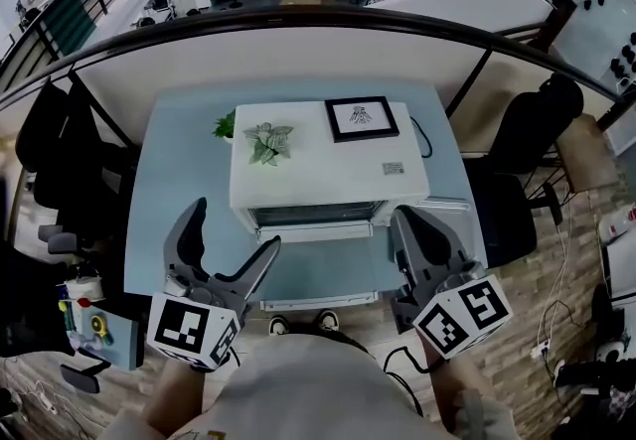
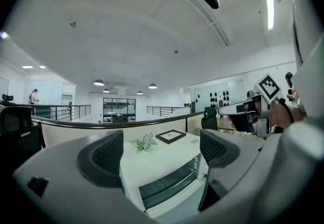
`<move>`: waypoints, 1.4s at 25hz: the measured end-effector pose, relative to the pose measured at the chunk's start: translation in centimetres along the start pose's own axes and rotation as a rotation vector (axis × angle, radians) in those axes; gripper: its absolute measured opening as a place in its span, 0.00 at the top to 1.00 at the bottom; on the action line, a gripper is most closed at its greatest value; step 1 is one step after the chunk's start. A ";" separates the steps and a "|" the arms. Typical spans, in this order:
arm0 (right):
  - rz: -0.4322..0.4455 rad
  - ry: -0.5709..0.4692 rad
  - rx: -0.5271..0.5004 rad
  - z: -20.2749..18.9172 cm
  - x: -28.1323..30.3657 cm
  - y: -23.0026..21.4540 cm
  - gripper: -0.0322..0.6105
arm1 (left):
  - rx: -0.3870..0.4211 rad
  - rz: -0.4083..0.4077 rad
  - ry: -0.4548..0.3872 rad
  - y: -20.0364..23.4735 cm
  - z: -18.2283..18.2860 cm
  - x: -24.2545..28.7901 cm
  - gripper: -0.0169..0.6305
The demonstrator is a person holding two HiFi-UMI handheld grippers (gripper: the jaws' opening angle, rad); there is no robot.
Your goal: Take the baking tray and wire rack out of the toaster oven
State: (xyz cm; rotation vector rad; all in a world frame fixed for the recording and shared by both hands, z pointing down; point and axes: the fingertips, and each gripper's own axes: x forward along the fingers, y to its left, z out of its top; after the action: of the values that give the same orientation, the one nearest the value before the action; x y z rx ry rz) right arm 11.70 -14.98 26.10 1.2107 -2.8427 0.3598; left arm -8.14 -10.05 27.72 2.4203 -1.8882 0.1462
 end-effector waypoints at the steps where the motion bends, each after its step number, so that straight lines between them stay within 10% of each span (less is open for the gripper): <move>1: 0.001 0.002 0.001 -0.1 -0.1 -0.1 0.95 | -0.026 -0.007 0.007 -0.2 -0.4 0.1 0.28; 13: 0.018 0.088 0.044 -3.7 -0.1 -1.6 0.95 | -0.622 -0.161 0.077 -4.2 -11.8 3.4 0.29; 27: 0.065 0.082 -0.036 -7.8 1.8 -2.9 0.95 | -0.864 -0.046 0.111 -5.1 -25.4 11.1 0.29; 35: 0.068 0.056 -0.047 -11.5 3.0 -4.5 0.95 | -1.186 0.037 0.039 -4.0 -31.7 15.3 0.30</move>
State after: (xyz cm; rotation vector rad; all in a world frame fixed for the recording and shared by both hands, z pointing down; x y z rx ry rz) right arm 12.13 -17.61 38.52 1.0806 -2.8332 0.3223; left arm -1.64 -20.28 60.99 1.5182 -1.3398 -0.7047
